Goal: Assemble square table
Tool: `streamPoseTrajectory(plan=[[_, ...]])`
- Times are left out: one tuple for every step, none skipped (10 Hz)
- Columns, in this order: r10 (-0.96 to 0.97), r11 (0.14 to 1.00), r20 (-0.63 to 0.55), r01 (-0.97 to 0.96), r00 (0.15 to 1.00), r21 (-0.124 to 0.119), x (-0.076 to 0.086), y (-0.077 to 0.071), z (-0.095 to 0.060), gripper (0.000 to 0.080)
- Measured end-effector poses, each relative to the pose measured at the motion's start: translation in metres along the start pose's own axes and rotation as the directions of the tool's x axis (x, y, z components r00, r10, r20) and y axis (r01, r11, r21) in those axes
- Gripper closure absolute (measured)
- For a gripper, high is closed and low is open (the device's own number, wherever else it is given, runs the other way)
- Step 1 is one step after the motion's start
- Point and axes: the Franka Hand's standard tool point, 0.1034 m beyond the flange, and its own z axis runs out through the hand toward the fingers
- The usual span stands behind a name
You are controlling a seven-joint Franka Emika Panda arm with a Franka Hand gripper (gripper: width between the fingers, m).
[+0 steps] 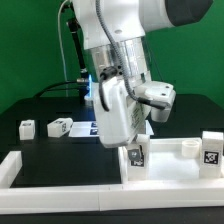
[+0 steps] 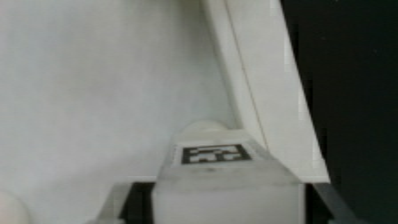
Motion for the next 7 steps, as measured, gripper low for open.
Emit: streamPoseTrajectory(plan=[[0.037,0.999,-0.009,-0.037,0.999,0.001,0.001,0.000,0.000,0.0508],[0.046,0.999,-0.009,-0.046,0.999,0.000,0.001,0.001,0.000,0.0432],[0.042,0.999,-0.009,-0.042,0.999,0.000,0.001,0.001,0.000,0.0432],[0.042,0.999,-0.009,-0.042,0.999,0.001,0.001,0.001,0.000,0.0295],[0.042,0.999,-0.009,-0.042,0.999,0.001,0.001,0.001,0.000,0.0181],[0.037,0.999,-0.006,-0.037,0.999,0.005,-0.001,0.000,-0.003,0.0159],[0.030,0.999,0.002,-0.030,1.000,0.011,-0.007,0.003,-0.011,0.0159]])
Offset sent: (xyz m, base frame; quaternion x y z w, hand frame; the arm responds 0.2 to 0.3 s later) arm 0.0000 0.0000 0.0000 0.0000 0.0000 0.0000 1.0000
